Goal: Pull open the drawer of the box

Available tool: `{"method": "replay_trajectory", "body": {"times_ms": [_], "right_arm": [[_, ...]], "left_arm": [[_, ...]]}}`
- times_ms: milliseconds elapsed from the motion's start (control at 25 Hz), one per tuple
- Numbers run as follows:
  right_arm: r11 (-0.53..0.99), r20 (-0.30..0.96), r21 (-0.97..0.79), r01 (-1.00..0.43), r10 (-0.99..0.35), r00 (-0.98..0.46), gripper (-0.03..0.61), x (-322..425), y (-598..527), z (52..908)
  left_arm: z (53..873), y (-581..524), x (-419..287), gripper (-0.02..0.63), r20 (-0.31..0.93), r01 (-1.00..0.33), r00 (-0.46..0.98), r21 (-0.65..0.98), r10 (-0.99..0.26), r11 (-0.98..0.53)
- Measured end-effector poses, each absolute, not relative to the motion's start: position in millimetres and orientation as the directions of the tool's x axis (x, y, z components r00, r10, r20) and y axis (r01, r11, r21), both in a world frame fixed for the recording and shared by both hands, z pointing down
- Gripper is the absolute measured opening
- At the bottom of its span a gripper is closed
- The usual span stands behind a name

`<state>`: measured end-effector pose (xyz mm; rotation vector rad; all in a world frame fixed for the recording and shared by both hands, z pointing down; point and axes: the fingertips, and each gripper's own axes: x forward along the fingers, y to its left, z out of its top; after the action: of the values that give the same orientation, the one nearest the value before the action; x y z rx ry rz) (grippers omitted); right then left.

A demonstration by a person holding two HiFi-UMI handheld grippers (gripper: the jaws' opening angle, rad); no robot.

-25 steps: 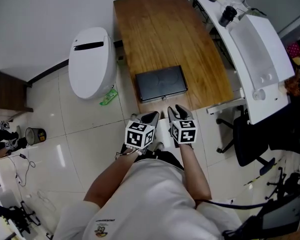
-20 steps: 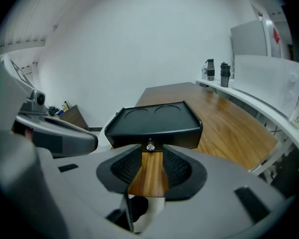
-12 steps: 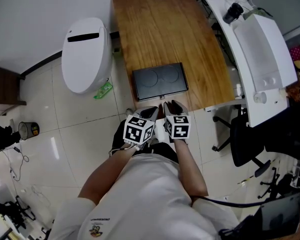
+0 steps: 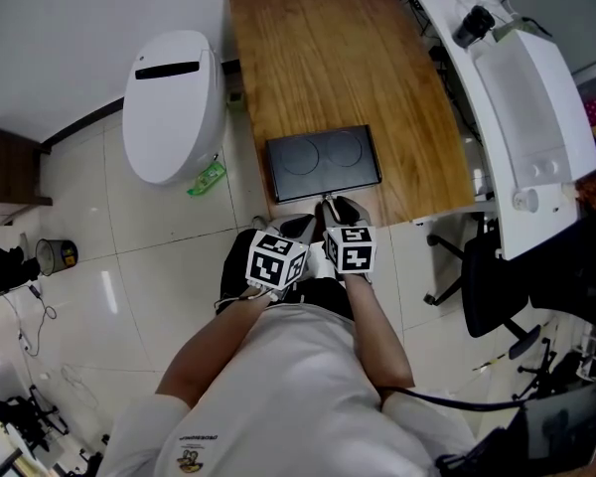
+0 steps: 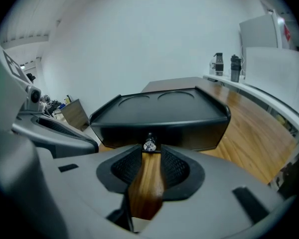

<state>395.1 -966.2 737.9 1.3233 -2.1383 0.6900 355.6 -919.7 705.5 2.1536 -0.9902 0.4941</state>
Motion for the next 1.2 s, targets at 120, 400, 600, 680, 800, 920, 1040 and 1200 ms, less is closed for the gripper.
{"method": "replay_trajectory", "body": {"times_ms": [120, 400, 600, 680, 800, 920, 1040, 1200], "right_arm": [[0.394, 0.661, -0.145, -0.908, -0.644, -0.385, 0.103, 392.9, -967.8, 738.4], [0.396, 0.662, -0.151, -0.906, -0.64, -0.39, 0.101, 388.5, -969.4, 743.2], [0.382, 0.667, -0.148, -0.912, -0.642, -0.377, 0.067, 388.2, -971.1, 744.1], [0.382, 0.669, -0.149, -0.912, -0.64, -0.378, 0.066, 388.7, -971.3, 744.4], [0.387, 0.672, -0.143, -0.911, -0.637, -0.377, 0.063, 388.5, -971.0, 743.2], [0.393, 0.675, -0.125, -0.911, -0.639, -0.369, 0.061, 388.1, -971.8, 742.0], [0.392, 0.675, -0.122, -0.912, -0.641, -0.366, 0.06, 388.9, -971.3, 743.6], [0.388, 0.671, -0.129, -0.913, -0.643, -0.368, 0.06, 389.9, -971.1, 743.8]], "left_arm": [[707.8, -918.2, 355.4, 0.002, 0.588, -0.771, 0.635, 0.442, -0.5, -0.459], [711.4, -915.9, 355.6, 0.002, 0.591, -0.769, 0.637, 0.441, -0.495, -0.463], [712.6, -915.0, 354.5, 0.002, 0.593, -0.768, 0.638, 0.441, -0.491, -0.464], [713.5, -914.3, 355.7, 0.002, 0.595, -0.767, 0.638, 0.442, -0.488, -0.465], [713.5, -913.8, 355.8, 0.002, 0.596, -0.766, 0.64, 0.443, -0.485, -0.467], [711.6, -915.3, 353.1, 0.002, 0.597, -0.768, 0.637, 0.44, -0.487, -0.465], [711.5, -914.6, 352.6, 0.002, 0.599, -0.77, 0.635, 0.438, -0.488, -0.464], [711.8, -912.3, 353.2, 0.002, 0.602, -0.771, 0.633, 0.435, -0.486, -0.465]]}}
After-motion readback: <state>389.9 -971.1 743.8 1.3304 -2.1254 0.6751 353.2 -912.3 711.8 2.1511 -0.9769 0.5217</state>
